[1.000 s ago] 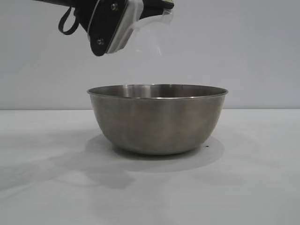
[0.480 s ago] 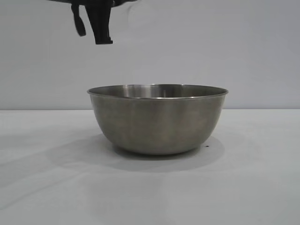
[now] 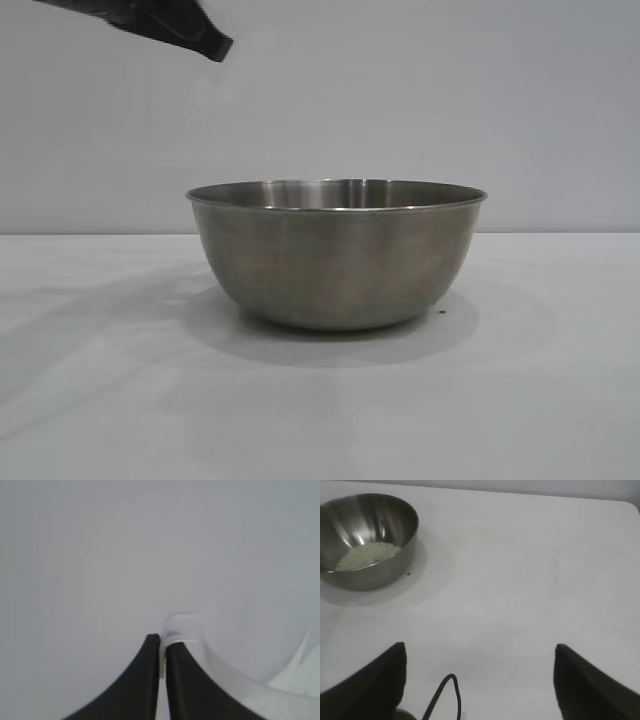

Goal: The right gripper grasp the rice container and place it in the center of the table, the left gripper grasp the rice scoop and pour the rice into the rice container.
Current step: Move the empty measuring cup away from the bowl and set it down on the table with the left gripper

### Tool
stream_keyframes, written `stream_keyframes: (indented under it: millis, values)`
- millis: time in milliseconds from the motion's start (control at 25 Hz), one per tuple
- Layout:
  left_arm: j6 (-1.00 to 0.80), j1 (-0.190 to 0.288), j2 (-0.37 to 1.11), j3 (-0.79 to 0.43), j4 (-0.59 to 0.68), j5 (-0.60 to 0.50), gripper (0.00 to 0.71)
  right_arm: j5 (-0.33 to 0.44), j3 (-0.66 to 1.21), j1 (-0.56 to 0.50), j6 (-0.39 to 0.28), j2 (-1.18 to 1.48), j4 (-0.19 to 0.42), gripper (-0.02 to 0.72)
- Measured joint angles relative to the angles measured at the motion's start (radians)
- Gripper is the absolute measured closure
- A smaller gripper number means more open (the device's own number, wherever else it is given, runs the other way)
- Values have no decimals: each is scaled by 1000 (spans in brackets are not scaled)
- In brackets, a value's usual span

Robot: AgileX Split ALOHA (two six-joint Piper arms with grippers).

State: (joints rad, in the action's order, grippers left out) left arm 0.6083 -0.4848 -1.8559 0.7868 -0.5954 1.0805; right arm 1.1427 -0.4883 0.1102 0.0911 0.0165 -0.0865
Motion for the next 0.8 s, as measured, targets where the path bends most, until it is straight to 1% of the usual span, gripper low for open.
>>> stream_keyframes:
  millis: [80, 160, 320, 440, 600, 800]
  values:
    - [-75, 7, 0, -31, -16, 0, 710, 0, 0, 0, 0, 0, 0, 161]
    - [-153, 24, 0, -62, -19, 0, 710, 0, 0, 0, 0, 0, 0, 161]
    - [-271, 70, 0, -109, 28, 0, 710, 0, 0, 0, 0, 0, 0, 161]
    - [-326, 95, -37, -118, 88, 4, 710, 0, 0, 0, 0, 0, 0, 161]
    - [-346, 97, -102, -119, 134, 42, 710, 0, 0, 0, 0, 0, 0, 161]
    - [-390, 97, -149, -128, 142, 52, 710, 0, 0, 0, 0, 0, 0, 161]
